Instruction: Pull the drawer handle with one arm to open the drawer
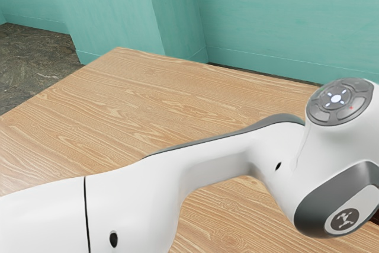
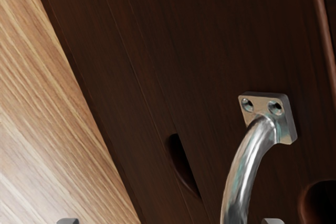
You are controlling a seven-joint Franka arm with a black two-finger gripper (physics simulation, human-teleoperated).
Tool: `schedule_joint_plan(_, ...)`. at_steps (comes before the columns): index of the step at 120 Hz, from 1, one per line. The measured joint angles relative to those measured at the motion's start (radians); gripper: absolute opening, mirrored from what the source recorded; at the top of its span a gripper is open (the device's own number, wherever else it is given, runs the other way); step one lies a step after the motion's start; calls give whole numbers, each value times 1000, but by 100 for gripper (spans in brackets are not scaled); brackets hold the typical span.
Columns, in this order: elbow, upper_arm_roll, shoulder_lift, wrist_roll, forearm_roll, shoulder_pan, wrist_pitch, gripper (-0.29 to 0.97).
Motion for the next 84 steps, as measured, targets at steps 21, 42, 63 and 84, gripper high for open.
schedule_joint_plan(21, -40, 2, -30, -2, -2, -17, -4, 42)
schedule_joint_plan(42, -115, 3, -84, -5, -3, -28, -6, 43)
schedule_joint_plan(63, -174, 5, -133, -6, -5, -30, -3, 43)
schedule_joint_plan(84, -211, 9, -157, -8, -7, -56, 3, 42)
